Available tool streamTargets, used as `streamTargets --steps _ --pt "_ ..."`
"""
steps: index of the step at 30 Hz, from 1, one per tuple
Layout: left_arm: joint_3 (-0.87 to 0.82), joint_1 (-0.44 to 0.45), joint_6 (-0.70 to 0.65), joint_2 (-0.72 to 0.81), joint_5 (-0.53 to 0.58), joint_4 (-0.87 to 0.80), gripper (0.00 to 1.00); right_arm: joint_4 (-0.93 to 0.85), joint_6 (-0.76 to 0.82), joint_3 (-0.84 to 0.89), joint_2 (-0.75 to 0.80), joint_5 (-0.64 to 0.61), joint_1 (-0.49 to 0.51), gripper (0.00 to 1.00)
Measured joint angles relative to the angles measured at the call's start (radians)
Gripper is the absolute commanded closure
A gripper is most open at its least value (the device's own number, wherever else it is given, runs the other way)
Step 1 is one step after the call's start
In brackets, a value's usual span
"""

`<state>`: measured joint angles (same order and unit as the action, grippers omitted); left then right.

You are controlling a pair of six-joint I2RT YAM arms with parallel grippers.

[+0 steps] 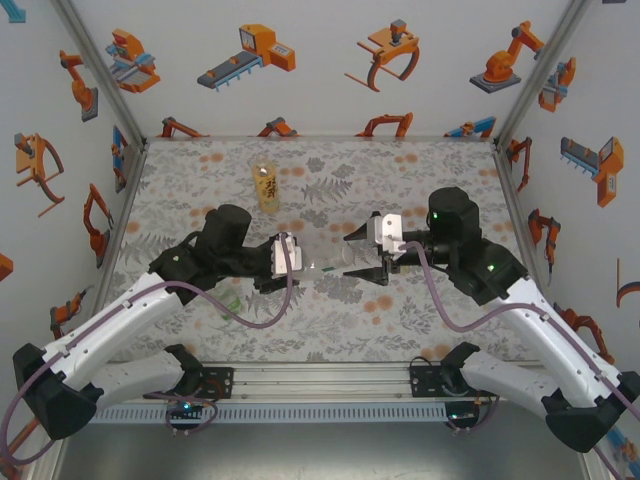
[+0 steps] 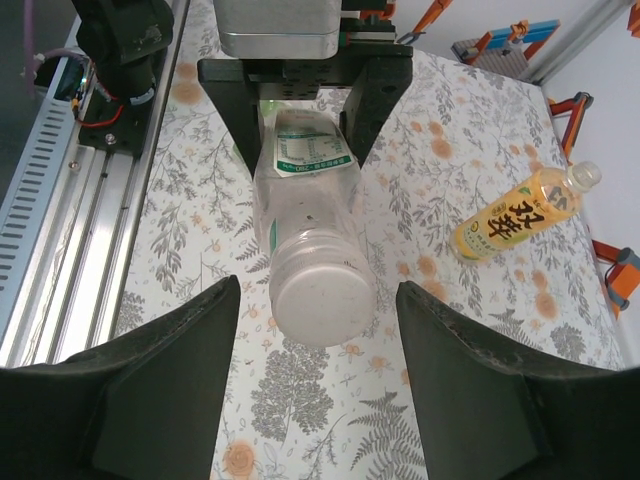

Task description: Screw on the bottle caps

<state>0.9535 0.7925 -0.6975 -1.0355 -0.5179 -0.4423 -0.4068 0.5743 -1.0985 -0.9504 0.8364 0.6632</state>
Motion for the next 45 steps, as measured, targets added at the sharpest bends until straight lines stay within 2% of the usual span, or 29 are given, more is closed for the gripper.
streamTargets --steps 4,12,17,24,27,29,31,36,45 --pt "0.000 0.000 -0.002 0.000 0.000 0.000 1.00 0.000 0.003 0.001 -0.005 0.007 0.000 0.49" --pt "0.000 0.000 -0.006 0.000 -0.003 0.000 1.00 -0.005 0.003 0.002 -0.010 0.009 0.001 0.50" --pt "0.000 0.000 -0.008 0.000 -0.005 -0.002 1.00 -0.006 0.003 0.002 -0.011 0.008 0.001 0.56" --pt "0.000 0.000 -0.015 0.000 -0.007 -0.008 1.00 -0.008 0.003 0.002 -0.013 0.008 0.001 0.72" --pt "0.000 0.000 -0.014 0.000 -0.006 -0.008 1.00 -0.008 -0.002 0.002 -0.013 0.006 0.001 0.82" --pt "0.000 0.000 -0.014 0.000 -0.005 -0.008 1.00 -0.003 -0.029 0.002 -0.013 -0.003 0.001 0.92" --pt "0.000 0.000 -0.014 0.002 0.002 -0.006 1.00 0.016 -0.086 0.005 -0.015 -0.021 0.001 1.00" --pt "0.000 0.000 -0.013 0.006 0.044 -0.008 1.00 0.090 -0.311 0.037 -0.019 -0.082 0.001 1.00" --pt "-0.008 0.001 -0.010 0.019 0.097 -0.001 1.00 0.214 -0.865 0.108 0.009 -0.278 0.013 1.00"
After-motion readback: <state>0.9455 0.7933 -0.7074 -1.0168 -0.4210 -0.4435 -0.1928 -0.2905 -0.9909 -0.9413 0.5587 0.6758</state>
